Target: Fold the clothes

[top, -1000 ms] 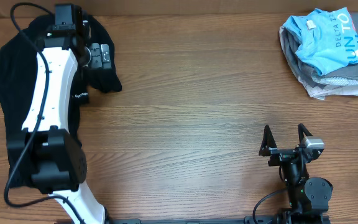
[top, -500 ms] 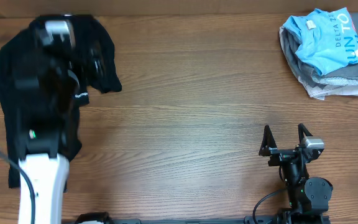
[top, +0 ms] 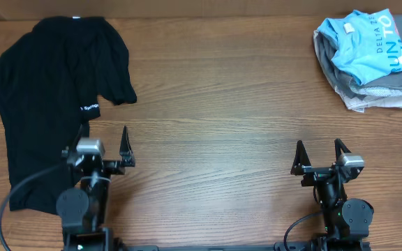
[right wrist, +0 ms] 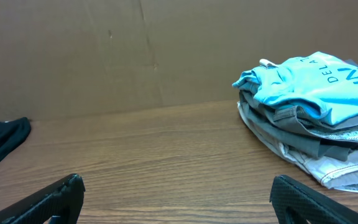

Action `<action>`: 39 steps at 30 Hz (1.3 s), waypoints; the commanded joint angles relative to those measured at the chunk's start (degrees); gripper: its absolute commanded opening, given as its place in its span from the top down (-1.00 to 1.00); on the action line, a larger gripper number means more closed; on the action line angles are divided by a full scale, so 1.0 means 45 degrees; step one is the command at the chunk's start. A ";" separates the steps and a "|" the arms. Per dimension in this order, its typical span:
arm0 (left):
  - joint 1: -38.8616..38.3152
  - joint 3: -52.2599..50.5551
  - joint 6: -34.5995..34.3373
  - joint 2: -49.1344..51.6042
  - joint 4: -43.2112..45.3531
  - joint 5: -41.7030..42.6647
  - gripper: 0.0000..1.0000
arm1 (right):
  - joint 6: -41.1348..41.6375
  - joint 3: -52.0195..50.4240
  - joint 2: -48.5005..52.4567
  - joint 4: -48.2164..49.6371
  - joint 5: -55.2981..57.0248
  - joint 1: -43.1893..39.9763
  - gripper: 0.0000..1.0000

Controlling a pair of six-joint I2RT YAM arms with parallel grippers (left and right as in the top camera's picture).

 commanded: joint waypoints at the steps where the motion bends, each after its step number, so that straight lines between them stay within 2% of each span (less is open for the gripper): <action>1: 0.0151 -0.1603 -0.0359 -0.1812 0.0831 -0.0228 -0.99 | 0.0063 -0.0136 -0.0112 0.0058 -0.0005 -0.0034 -1.00; 8: 0.0253 -0.2385 -0.0359 -0.3735 0.0359 -0.0500 -0.99 | 0.0063 -0.0136 -0.0112 0.0058 -0.0005 -0.0034 -1.00; 12: 0.0350 -0.2385 -0.0350 -0.5008 -0.1666 -0.0534 -1.00 | 0.0063 -0.0136 -0.0112 0.0058 -0.0005 -0.0034 -1.00; 18: 0.0369 -0.2380 -0.0398 -0.5027 -0.3599 -0.0549 -1.00 | 0.0063 -0.0136 -0.0112 0.0058 -0.0005 -0.0034 -1.00; 39: 0.0369 -0.2385 -0.0398 -0.5013 -0.3521 -0.0583 -1.00 | 0.0063 -0.0136 -0.0112 0.0058 -0.0005 -0.0034 -1.00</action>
